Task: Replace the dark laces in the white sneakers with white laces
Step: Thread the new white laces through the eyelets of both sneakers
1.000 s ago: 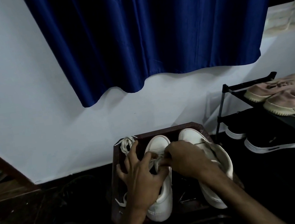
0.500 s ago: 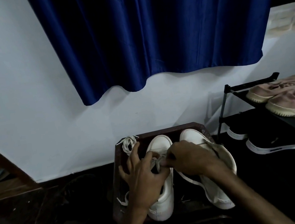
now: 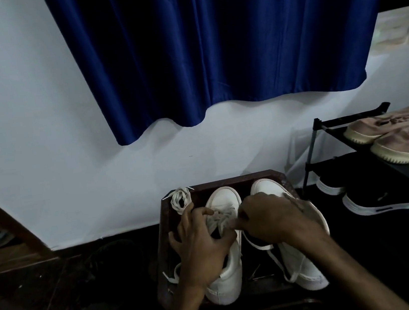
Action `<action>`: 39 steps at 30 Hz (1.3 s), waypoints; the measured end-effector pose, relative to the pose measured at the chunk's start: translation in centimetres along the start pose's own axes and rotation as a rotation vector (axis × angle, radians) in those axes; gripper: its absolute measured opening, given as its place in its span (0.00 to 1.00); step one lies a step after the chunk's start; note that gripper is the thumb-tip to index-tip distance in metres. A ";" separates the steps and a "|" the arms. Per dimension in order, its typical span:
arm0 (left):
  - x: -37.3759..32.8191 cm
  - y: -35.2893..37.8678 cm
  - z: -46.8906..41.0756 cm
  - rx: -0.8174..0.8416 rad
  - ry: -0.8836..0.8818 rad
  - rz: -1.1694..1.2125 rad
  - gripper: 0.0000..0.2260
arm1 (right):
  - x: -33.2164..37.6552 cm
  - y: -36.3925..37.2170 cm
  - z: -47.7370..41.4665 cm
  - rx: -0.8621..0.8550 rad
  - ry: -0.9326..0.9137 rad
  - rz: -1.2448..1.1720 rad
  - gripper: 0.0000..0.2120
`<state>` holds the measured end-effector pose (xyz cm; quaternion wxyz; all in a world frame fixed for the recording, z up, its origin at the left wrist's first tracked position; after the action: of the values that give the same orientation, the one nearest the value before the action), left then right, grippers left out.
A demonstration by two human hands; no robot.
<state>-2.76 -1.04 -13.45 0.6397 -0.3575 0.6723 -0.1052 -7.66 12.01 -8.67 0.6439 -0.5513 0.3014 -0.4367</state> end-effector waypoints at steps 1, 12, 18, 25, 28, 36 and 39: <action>0.1 -0.1 0.1 -0.013 -0.009 -0.003 0.29 | 0.4 0.5 -0.5 -0.029 -0.003 -0.023 0.21; 0.4 -0.2 0.0 -0.053 -0.002 0.123 0.14 | 1.1 1.0 -0.7 -0.056 0.013 0.122 0.14; 1.6 -1.1 -0.2 0.121 -0.057 0.302 0.04 | 0.9 2.1 -1.1 -0.044 -0.007 -0.048 0.09; 0.1 -1.2 -0.4 0.100 -0.031 0.070 0.13 | 0.0 1.0 -0.9 -0.213 0.044 -0.236 0.13; -1.0 -1.0 -0.3 -0.019 -0.052 0.037 0.11 | 0.8 1.8 -0.4 -0.051 -0.015 -0.464 0.20; -0.3 -1.3 -0.4 -0.089 -0.100 0.109 0.11 | -1.1 1.4 -0.6 -0.246 0.046 -0.342 0.10; 0.2 -1.2 -0.3 -0.092 -0.078 0.130 0.09 | -1.5 0.6 0.0 -0.151 -0.012 -0.433 0.13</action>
<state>-2.64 -2.15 -12.80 0.6538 -0.3460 0.6727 -0.0182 -8.18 13.34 -9.37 0.4938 -0.6525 0.2039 -0.5375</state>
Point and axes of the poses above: each hand's wrist, its own z-axis away from the middle knuckle, its own y-axis out of the palm, x = y × z, the point moved 7 cm from there along -z, towards the middle knuckle, and after that the axes turned 8 degrees about z, right-handed, at the moved point
